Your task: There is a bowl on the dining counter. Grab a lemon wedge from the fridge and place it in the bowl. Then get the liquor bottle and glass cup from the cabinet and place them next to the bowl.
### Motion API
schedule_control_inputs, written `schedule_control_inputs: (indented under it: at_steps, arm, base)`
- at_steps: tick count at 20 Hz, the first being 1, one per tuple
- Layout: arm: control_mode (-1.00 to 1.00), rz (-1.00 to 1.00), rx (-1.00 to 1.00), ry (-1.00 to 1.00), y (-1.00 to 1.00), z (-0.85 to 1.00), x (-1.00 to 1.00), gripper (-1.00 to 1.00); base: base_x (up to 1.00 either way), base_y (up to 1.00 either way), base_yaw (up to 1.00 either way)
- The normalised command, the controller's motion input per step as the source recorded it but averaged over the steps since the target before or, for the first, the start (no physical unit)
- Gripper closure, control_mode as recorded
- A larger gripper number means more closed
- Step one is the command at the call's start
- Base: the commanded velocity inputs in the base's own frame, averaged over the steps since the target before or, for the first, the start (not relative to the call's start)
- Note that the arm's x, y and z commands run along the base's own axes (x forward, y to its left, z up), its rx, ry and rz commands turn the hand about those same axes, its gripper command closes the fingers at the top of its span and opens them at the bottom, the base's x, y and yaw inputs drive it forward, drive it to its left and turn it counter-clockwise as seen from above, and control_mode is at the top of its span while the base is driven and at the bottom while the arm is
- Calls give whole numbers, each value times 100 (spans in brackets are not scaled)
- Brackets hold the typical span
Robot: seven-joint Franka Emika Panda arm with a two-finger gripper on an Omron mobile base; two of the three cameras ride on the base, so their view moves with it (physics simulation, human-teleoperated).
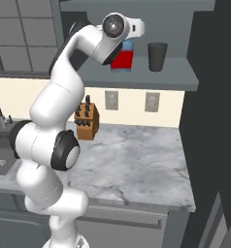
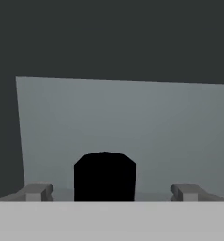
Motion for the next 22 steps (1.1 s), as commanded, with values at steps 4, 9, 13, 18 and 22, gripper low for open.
schedule_control_inputs:
  at_steps: [4,9,13,18,22]
  arm:
    - [-100,0,-2,5,2,-5,19,100]
    - [-100,0,-2,4,3,-5,16,100]
    - [-100,0,-4,1,1,-1,3,100]
    - [-100,0,-2,0,0,-2,0,100]
    - [-100,0,0,0,0,-3,0,100]
  base:
    - [0,0,0]
    - [0,0,0]
    - [0,0,0]
    - [0,0,0]
    - [0,0,0]
